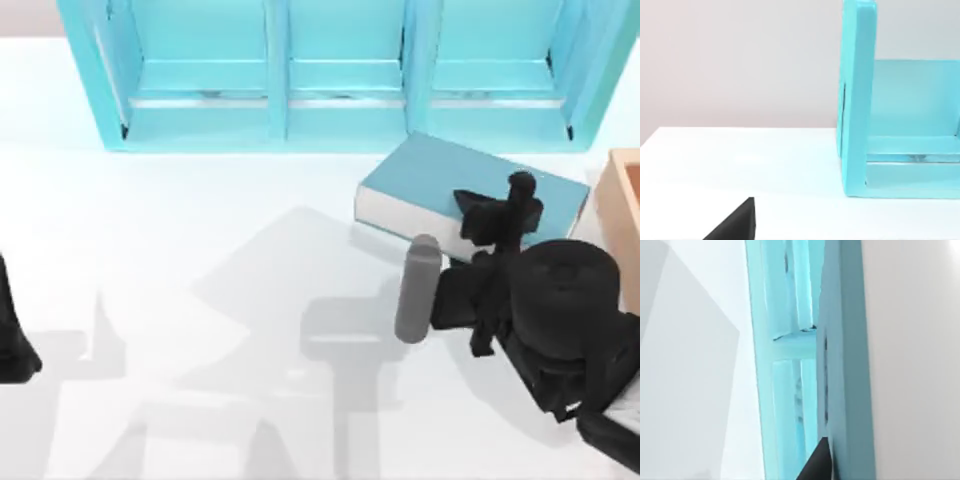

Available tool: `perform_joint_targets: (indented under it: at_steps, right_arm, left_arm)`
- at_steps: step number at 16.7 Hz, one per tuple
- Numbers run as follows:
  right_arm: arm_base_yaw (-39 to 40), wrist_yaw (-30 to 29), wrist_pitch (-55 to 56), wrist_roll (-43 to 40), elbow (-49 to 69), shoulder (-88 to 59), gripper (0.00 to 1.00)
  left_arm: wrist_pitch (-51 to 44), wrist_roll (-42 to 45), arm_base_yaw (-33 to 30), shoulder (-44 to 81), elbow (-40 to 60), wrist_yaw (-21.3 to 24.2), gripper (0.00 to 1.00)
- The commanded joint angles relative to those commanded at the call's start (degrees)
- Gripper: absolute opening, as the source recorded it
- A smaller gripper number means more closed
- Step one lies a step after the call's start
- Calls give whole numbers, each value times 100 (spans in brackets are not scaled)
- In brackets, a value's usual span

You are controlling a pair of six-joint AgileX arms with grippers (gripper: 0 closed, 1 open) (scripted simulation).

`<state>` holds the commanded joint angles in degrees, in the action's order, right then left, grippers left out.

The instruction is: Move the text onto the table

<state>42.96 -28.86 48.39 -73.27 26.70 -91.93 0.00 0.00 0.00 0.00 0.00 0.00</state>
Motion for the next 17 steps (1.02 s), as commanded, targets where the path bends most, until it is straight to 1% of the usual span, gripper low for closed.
perform_joint_targets:
  at_steps: [3, 17]
  right_arm:
    - [-75, 141, 159, -433, -254, 86, 0]
    - [-30, 90, 115, -410, -346, 157, 0]
  left_arm:
    - [0, 0, 0, 0, 0, 0, 100]
    - [0, 0, 0, 0, 0, 0, 100]
